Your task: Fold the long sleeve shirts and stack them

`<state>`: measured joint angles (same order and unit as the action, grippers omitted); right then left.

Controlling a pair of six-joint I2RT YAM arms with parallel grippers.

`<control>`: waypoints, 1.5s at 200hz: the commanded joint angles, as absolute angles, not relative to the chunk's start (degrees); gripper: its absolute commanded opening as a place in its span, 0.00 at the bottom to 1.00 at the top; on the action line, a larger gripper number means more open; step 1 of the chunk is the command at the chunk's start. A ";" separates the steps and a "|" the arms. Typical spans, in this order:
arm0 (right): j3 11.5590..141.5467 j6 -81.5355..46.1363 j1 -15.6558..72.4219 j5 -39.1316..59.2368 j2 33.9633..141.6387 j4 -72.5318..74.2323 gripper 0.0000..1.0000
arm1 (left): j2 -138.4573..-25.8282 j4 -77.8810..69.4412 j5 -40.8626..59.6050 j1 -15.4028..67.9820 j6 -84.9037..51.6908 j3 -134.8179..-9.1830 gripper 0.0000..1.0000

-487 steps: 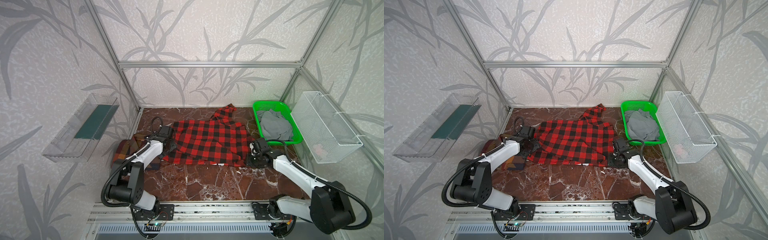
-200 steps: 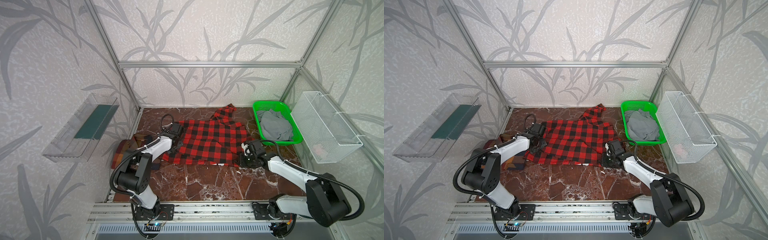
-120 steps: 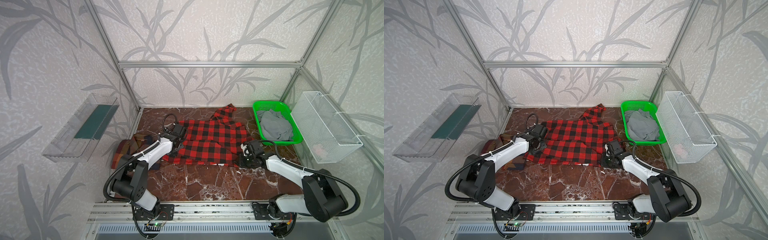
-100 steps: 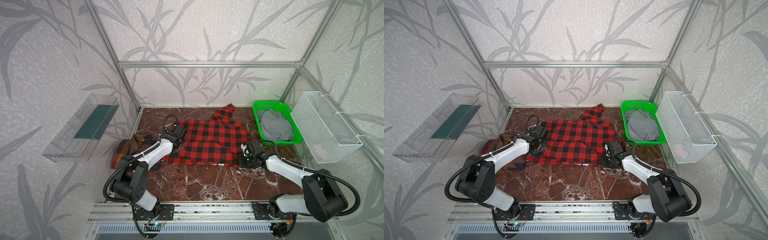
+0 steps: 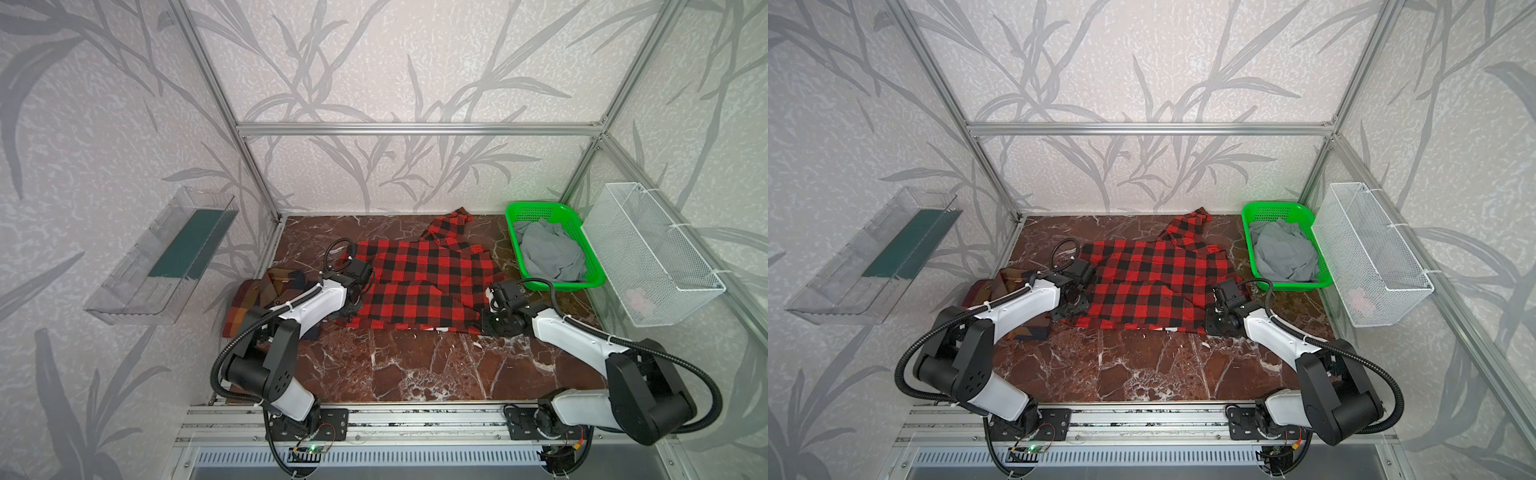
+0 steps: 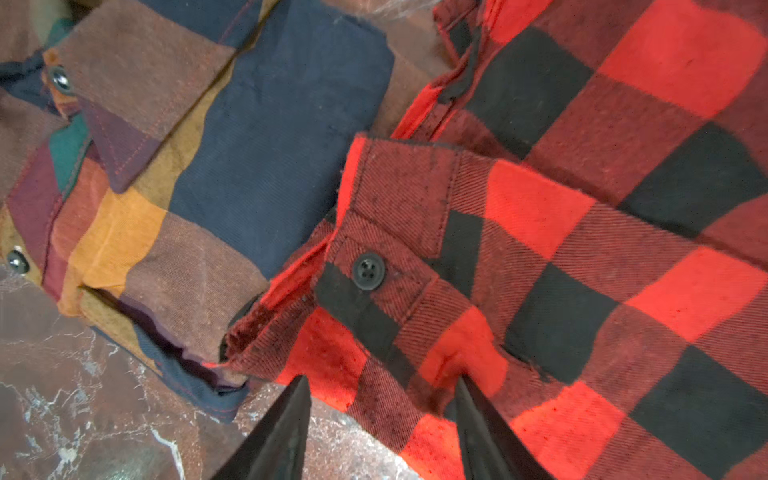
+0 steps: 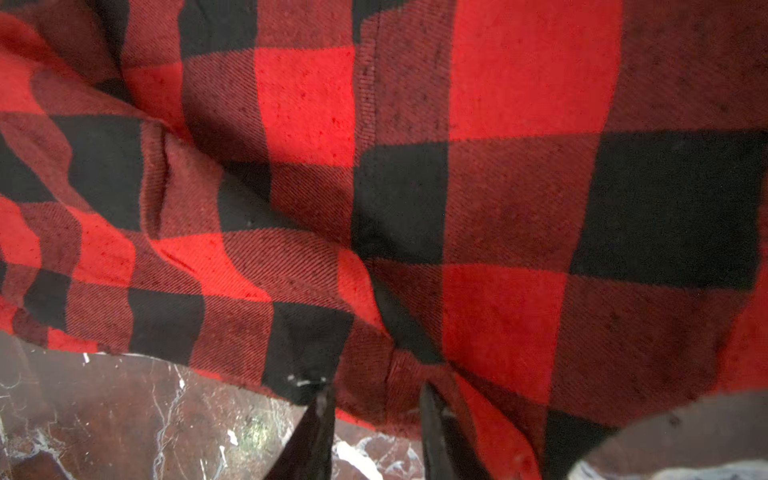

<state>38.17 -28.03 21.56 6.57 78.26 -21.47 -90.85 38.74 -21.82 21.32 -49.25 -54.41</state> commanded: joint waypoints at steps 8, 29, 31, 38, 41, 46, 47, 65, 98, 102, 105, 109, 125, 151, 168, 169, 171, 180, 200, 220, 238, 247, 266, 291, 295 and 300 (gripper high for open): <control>41.85 -28.27 20.49 4.57 82.03 -23.60 0.36 | -93.02 39.56 -22.55 21.42 -50.97 -52.36 0.58; 43.22 -28.55 20.35 4.34 84.56 -23.59 0.36 | -92.70 39.26 -19.94 21.44 -51.96 -50.88 0.58; 43.28 -28.56 20.31 4.29 84.86 -23.63 0.36 | -92.50 39.21 -19.62 21.45 -52.08 -50.69 0.58; 43.53 -28.56 20.24 3.97 85.68 -23.59 0.36 | -91.77 38.79 -18.59 21.53 -52.43 -49.75 0.58; 43.63 -28.63 20.17 3.81 85.97 -23.63 0.36 | -91.35 38.39 -18.14 21.61 -52.62 -49.25 0.58; 43.83 -28.72 20.06 3.63 86.63 -23.64 0.36 | -90.62 37.76 -17.32 21.62 -52.86 -48.22 0.58; 43.89 -28.77 20.05 3.62 86.78 -23.60 0.36 | -90.49 37.56 -17.18 21.66 -52.89 -48.01 0.58; 44.52 -29.42 19.54 3.52 88.66 -22.98 0.35 | -88.85 35.59 -14.01 22.01 -53.97 -44.77 0.58; 46.98 -30.32 18.99 3.26 91.77 -22.72 0.36 | -86.64 33.98 -11.28 23.79 -56.17 -39.97 0.57; 47.45 -30.39 18.98 3.05 92.21 -22.88 0.36 | -86.35 33.92 -11.24 24.12 -56.44 -39.53 0.57; 47.81 -30.41 18.92 2.88 92.54 -23.00 0.36 | -86.05 33.88 -11.25 24.43 -56.71 -39.27 0.57; 48.24 -30.49 18.89 2.57 92.85 -23.18 0.36 | -85.61 33.92 -11.21 24.78 -57.04 -38.85 0.57; 50.07 -30.50 18.81 2.09 94.83 -23.31 0.36 | -83.94 33.77 -11.14 26.82 -58.41 -37.34 0.57; 53.79 -30.56 18.25 1.57 98.74 -24.23 0.36 | -82.67 34.01 -10.99 31.71 -61.75 -35.49 0.57; 56.16 -30.59 17.70 1.45 101.08 -24.86 0.36 | -82.20 34.19 -11.33 36.13 -64.77 -34.35 0.57; 56.29 -30.59 17.68 1.43 101.12 -24.96 0.36 | -82.19 34.23 -11.38 36.39 -64.99 -34.31 0.57; 56.61 -30.59 17.56 1.41 101.39 -24.96 0.36 | -82.16 34.31 -11.41 37.00 -65.40 -34.22 0.57; 57.77 -30.54 17.25 0.92 102.02 -25.33 0.36 | -81.87 34.40 -11.76 39.47 -66.99 -33.78 0.57; 60.61 -29.90 16.54 -0.28 103.18 -27.17 0.36 | -81.21 35.63 -12.88 44.63 -70.46 -33.41 0.57; 60.98 -29.15 16.19 -0.38 101.93 -28.63 0.36 | -80.00 37.84 -14.34 47.45 -72.30 -32.85 0.57; 58.32 -28.84 16.34 0.68 98.95 -26.94 0.36 | -77.79 38.99 -16.48 47.44 -71.86 -31.59 0.58; 57.12 -28.93 16.36 1.61 98.10 -26.40 0.37 | -76.95 39.26 -17.99 47.33 -71.50 -31.29 0.58; 56.16 -28.78 16.48 2.37 95.19 -27.02 0.36 | -76.30 39.98 -20.68 47.23 -69.69 -32.08 0.58; 56.25 -28.44 16.78 1.58 90.61 -27.80 0.36 | -75.42 41.71 -23.31 46.90 -66.62 -34.43 0.58; 56.25 -28.33 16.98 1.65 89.90 -27.28 0.37 | -75.24 41.92 -23.63 46.80 -66.19 -34.65 0.58; 56.25 -28.19 17.16 1.81 89.43 -26.63 0.37 | -74.97 42.03 -24.05 46.73 -65.72 -34.80 0.58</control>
